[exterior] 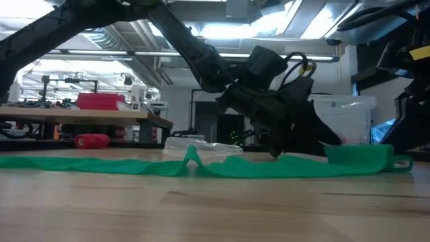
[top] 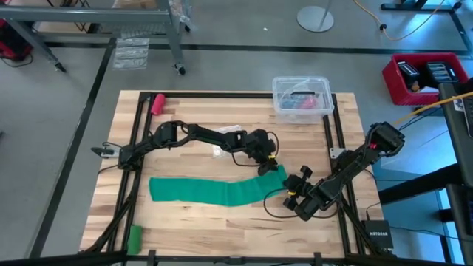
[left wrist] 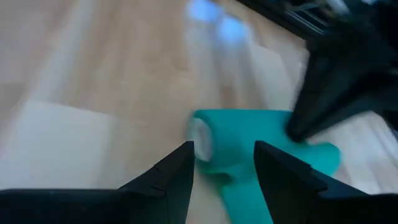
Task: Roll bandage
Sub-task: Roll the green bandage
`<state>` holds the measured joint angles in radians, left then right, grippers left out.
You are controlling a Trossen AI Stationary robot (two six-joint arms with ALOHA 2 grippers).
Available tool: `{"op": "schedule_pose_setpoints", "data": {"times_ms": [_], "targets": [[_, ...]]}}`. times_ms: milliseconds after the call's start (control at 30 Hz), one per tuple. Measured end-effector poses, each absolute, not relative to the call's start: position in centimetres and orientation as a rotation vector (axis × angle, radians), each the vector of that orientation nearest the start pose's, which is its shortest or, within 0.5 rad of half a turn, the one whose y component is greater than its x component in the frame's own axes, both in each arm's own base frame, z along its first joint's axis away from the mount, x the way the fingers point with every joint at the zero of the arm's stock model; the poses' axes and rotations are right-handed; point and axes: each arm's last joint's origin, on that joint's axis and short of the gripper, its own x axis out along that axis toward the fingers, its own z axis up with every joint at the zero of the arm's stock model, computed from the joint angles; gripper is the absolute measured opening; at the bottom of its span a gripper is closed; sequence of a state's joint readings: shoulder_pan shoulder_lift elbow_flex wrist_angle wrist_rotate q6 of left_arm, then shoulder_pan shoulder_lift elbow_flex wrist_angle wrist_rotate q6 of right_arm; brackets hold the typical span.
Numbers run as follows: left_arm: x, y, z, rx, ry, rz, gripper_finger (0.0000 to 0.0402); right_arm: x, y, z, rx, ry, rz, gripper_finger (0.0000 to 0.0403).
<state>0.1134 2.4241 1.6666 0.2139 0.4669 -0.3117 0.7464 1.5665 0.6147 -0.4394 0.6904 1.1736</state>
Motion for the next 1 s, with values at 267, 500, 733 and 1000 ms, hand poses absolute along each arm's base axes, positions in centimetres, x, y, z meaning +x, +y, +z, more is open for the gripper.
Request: {"op": "schedule_pose_setpoints", "data": {"times_ms": [267,500,733,1000], "targets": [[51.86,4.29,10.72,-0.482,0.528,-0.322,0.0159,17.81,13.98,11.41,0.152,0.872,-0.519,0.0028],[51.89,4.00,10.67,-0.419,0.520,-0.326,0.0159,17.93,14.08,11.40,0.094,0.880,-0.476,0.0028],[51.88,3.93,10.69,-0.436,0.520,-0.340,0.0159,18.06,14.18,11.18,-0.016,0.893,-0.428,0.0028],[51.63,3.76,10.70,-0.513,0.558,-0.469,0.0159,18.15,14.35,11.44,-0.070,0.915,-0.374,0.0028]]}}
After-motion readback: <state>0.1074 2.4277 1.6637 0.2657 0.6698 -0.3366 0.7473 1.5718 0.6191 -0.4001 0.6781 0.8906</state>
